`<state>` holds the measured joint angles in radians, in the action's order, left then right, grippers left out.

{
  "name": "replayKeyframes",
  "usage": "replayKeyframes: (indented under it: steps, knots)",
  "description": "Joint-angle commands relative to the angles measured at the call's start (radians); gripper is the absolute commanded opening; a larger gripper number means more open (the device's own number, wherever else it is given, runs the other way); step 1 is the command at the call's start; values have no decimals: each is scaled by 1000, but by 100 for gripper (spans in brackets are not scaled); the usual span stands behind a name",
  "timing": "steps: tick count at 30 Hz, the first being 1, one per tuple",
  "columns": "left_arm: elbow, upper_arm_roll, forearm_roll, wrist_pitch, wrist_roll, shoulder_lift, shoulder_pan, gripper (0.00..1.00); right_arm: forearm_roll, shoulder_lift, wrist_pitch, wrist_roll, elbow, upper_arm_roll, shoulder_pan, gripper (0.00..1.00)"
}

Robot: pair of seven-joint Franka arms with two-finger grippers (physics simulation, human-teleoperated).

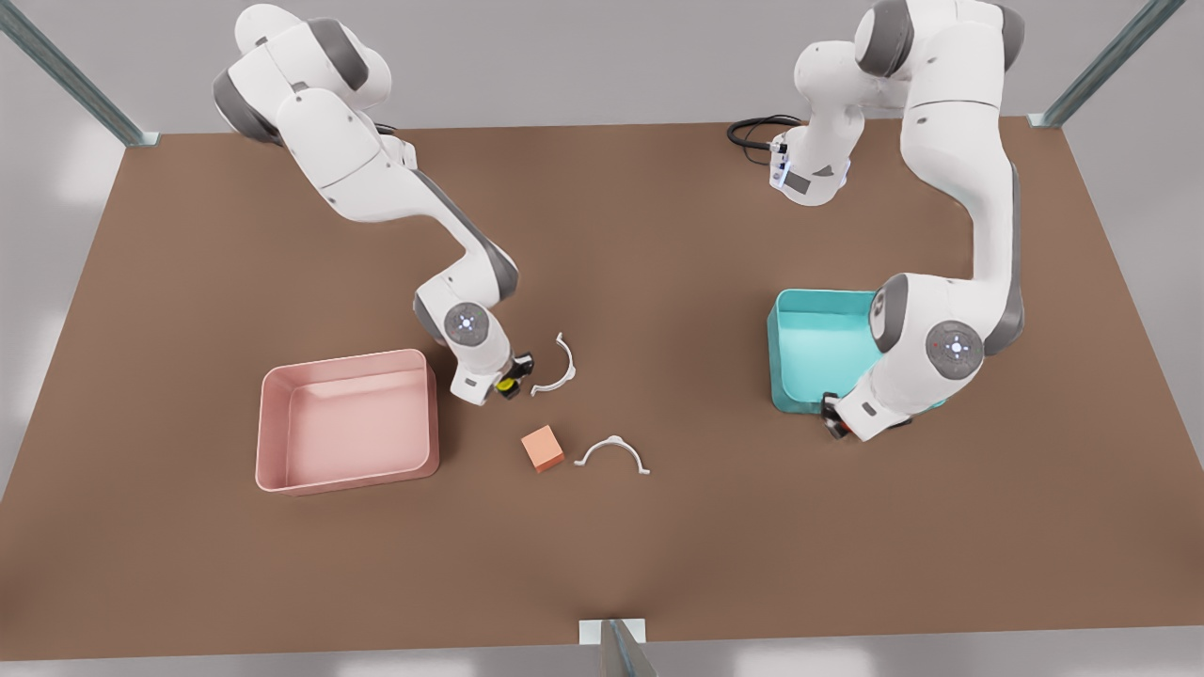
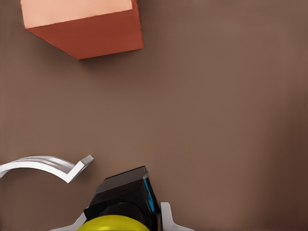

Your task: Place the red button in the blue storage box with the left arm, and place the yellow button in the pink storage box with the right arm

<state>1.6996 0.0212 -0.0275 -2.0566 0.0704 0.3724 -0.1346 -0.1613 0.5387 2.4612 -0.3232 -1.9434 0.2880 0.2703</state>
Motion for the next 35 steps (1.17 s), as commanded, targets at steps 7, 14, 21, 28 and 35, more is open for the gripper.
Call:
replayKeyframes:
  steps: [7,14,21,28,35]
  knots:
    - [380,2,-14,33,552,-222,136,47,-12,-220,-131,18,3,0,-137,55]
    - [376,0,-12,56,555,-164,139,100,-57,-275,-48,61,-158,0,-330,55]
    - [-233,-7,-83,475,63,-136,110,100,-55,-261,-60,69,-105,0,-367,100]
    - [-310,-3,-75,440,-9,-188,102,100,69,-410,-821,211,436,-112,-352,100]
    - [-317,-4,-25,461,-50,-170,81,100,85,-364,-814,314,469,-144,-355,100]
